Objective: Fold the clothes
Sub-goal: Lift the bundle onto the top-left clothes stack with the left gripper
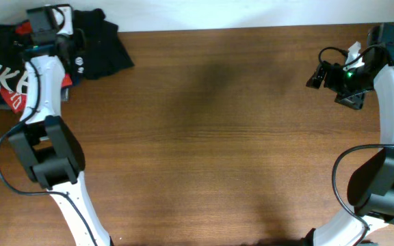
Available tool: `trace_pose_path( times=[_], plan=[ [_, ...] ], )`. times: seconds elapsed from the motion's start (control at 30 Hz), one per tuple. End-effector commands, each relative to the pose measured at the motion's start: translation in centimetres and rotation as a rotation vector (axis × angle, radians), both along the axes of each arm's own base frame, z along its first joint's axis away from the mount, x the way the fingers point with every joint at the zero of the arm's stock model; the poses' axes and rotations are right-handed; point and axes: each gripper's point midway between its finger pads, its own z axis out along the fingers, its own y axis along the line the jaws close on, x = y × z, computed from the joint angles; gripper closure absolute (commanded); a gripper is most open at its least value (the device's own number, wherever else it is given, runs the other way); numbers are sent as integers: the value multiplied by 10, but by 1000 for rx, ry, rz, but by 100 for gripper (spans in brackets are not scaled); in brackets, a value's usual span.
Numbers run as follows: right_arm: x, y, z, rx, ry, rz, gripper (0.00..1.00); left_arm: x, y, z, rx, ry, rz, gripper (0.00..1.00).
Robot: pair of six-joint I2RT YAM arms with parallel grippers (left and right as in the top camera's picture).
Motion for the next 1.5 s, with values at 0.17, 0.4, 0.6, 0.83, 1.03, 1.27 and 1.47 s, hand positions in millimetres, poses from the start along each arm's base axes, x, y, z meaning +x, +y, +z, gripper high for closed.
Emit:
trace_pose_path(
  times=[0.17, 0.4, 0.6, 0.83, 1.03, 1.27, 1.47],
  plan=[
    [-1, 3, -7, -6, 21, 6, 1, 2, 25, 54, 43, -97, 33, 99],
    [-1, 2, -7, -6, 20, 6, 1, -6, 23, 96, 57, -159, 34, 99],
    [-1, 2, -7, -7, 17, 6, 1, -12, 16, 121, 36, -199, 18, 99],
    [-1, 2, -7, -7, 17, 6, 1, -16, 15, 135, 42, -221, 18, 99],
    [-1, 2, -7, -7, 18, 6, 1, -18, 20, 137, 44, -224, 25, 99],
    [-1, 2, -7, -7, 18, 6, 1, -26, 52, 137, 30, -223, 91, 99],
    [-1, 2, -7, -6, 20, 6, 1, -34, 77, 137, 25, -224, 140, 99]
  ],
)
